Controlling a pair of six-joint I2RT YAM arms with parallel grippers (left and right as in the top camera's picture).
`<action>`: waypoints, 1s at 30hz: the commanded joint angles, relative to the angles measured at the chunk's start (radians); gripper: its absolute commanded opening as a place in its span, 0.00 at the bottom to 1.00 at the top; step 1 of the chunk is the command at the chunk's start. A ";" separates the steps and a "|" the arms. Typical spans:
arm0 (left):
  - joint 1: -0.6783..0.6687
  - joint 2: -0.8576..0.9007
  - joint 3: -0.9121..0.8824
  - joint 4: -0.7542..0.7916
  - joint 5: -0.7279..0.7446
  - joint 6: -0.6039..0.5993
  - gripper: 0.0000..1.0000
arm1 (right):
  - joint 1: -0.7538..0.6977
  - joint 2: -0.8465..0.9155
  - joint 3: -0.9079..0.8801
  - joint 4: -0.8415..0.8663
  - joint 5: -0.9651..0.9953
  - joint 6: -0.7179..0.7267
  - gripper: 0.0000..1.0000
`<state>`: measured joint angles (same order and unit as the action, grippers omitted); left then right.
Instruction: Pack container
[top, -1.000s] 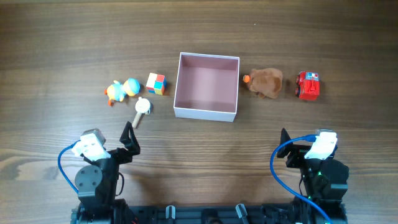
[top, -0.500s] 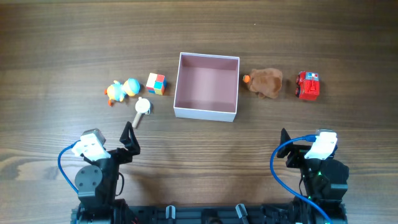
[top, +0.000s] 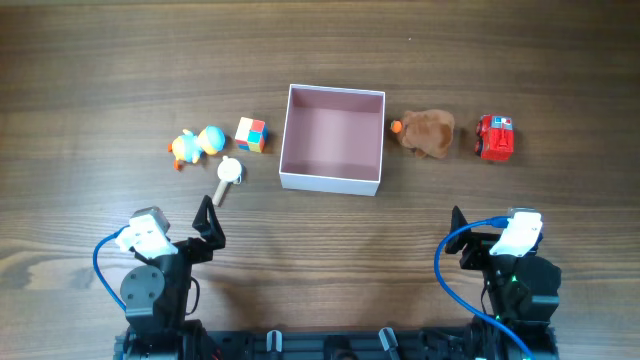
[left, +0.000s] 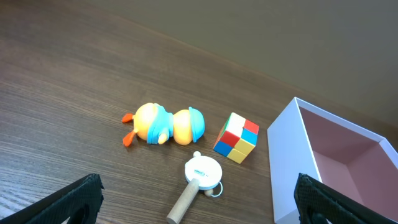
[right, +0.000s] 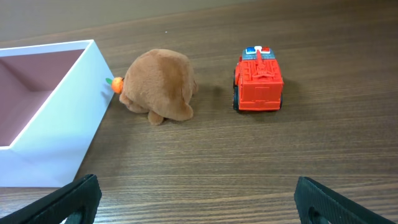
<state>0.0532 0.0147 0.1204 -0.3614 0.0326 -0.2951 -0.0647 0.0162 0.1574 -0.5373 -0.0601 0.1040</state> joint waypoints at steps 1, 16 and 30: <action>-0.006 -0.012 -0.012 0.006 0.019 -0.005 1.00 | -0.004 -0.013 -0.004 0.002 -0.013 0.011 1.00; -0.006 -0.012 -0.012 0.006 0.019 -0.005 1.00 | -0.004 -0.013 -0.004 0.002 -0.013 0.011 1.00; -0.006 -0.008 -0.012 0.006 0.065 -0.005 1.00 | -0.004 -0.013 -0.004 0.023 -0.108 0.235 1.00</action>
<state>0.0532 0.0147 0.1204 -0.3584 0.0586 -0.2951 -0.0647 0.0162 0.1574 -0.5159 -0.0910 0.1524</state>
